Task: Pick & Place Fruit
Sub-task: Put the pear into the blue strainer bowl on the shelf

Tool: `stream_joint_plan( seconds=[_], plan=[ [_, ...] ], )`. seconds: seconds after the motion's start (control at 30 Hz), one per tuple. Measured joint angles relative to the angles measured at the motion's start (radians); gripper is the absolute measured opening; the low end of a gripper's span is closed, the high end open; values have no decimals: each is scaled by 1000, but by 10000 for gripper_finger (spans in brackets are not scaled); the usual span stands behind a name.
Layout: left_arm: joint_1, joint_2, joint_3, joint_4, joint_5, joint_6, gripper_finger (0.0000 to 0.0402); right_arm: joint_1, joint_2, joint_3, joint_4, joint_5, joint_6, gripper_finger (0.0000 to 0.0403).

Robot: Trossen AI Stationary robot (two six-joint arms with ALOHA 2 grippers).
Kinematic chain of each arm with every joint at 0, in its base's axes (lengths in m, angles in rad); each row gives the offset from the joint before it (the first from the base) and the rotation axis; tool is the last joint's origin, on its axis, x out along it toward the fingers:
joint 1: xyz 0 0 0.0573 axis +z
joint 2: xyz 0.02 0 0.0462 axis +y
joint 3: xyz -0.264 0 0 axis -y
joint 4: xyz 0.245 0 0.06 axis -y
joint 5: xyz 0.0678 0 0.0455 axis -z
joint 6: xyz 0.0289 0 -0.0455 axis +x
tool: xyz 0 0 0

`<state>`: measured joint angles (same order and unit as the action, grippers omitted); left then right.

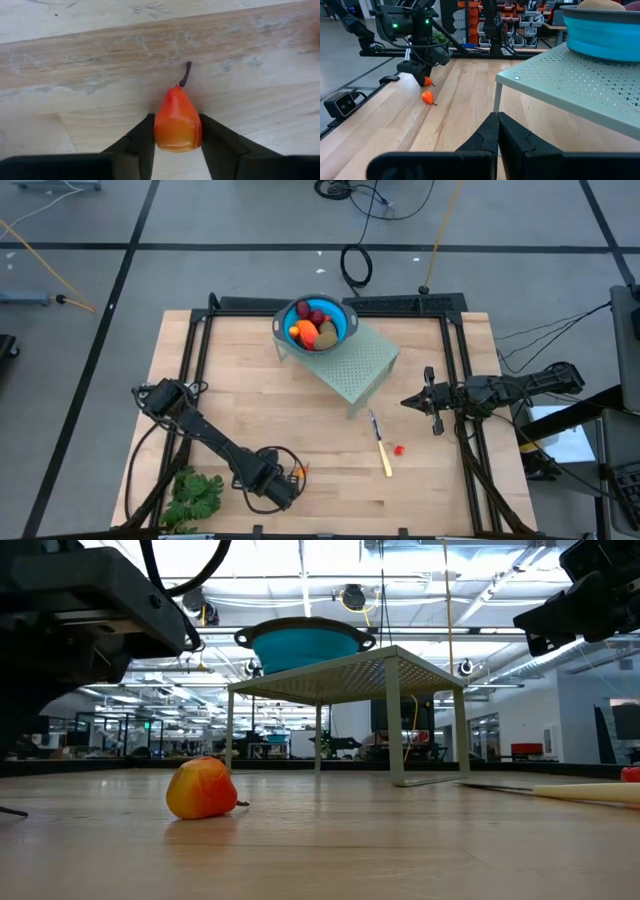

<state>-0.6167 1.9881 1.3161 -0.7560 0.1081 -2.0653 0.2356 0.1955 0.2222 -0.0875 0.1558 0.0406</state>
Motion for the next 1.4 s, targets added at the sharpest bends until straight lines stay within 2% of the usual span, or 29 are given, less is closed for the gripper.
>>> stream_joint_plan(
  seconds=[0.17, 0.5, 1.1, 1.4],
  plan=[
    [0, 0, 0, 2, 0, 0, 111, 0, 0, 0, 0, 0, 0, 0],
    [0, -9, 0, 3, 2, 2, 112, 0, 0, 0, 0, 0, 0, 0],
    [8, -296, 0, -62, -58, 34, 113, 0, 0, 0, 0, 0, 0, 0],
    [12, -348, 0, -63, -76, 47, 113, 0, 0, 0, 0, 0, -3, 0]
  ],
)
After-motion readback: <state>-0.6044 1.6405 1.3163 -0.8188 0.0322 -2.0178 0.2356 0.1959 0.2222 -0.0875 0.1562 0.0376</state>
